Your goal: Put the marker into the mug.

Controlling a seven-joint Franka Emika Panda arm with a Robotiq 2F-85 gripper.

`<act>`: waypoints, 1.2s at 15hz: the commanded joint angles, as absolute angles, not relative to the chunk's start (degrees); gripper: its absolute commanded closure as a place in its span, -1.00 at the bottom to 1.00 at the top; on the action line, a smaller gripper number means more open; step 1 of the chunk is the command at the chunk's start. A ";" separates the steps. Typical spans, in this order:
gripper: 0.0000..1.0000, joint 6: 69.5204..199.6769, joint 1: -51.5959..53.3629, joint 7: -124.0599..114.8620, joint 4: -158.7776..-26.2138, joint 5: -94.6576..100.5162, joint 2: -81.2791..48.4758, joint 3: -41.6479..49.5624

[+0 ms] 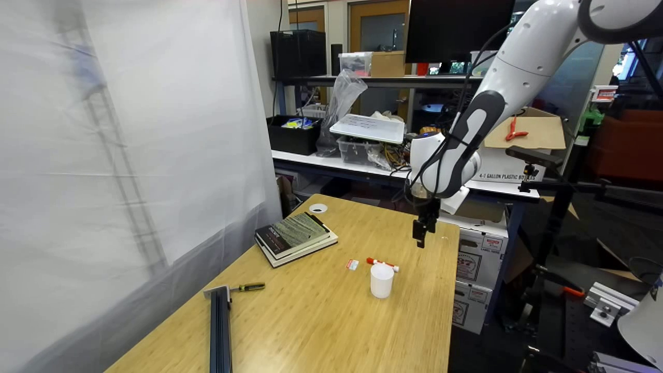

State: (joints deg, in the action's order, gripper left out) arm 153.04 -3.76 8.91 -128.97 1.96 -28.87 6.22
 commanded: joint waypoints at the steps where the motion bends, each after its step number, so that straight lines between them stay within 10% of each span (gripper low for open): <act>1: -1.00 151.21 -4.87 8.00 -122.26 2.85 -33.70 5.49; 18: -1.00 142.33 -4.53 6.94 -96.72 2.91 -50.50 4.69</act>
